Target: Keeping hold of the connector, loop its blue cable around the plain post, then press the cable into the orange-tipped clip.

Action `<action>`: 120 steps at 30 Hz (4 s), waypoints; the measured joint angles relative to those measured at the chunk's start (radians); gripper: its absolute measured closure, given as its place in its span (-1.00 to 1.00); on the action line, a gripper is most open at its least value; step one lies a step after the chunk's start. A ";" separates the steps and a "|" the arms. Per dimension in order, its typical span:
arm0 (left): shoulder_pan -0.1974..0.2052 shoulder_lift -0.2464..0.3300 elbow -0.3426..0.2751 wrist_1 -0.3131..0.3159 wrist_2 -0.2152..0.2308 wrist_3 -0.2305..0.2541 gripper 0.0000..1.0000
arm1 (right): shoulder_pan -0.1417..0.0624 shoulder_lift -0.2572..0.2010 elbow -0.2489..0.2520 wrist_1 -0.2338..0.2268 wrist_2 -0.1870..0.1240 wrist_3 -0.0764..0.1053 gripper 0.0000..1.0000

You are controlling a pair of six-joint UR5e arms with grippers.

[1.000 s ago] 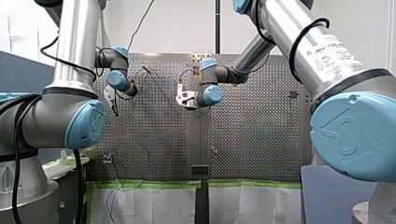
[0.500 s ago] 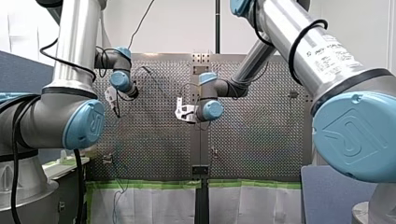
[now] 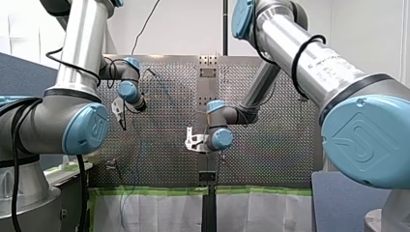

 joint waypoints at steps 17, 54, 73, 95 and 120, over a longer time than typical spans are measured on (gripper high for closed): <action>0.010 -0.003 0.000 0.046 -0.004 -0.020 -1.00 | -0.037 0.156 0.000 -0.062 0.015 0.014 1.00; 0.015 -0.051 0.006 0.051 0.016 -0.020 -1.00 | -0.135 0.391 0.000 -0.172 0.086 0.100 1.00; 0.008 -0.051 0.005 0.045 0.006 -0.021 -1.00 | -0.162 0.260 0.133 -0.277 0.113 0.113 1.00; -0.009 -0.050 0.006 0.003 0.002 -0.023 -1.00 | -0.186 0.058 0.335 -0.425 0.119 0.139 1.00; -0.015 -0.050 0.005 0.000 -0.013 -0.023 -1.00 | -0.235 -0.073 0.595 -0.684 0.121 0.124 1.00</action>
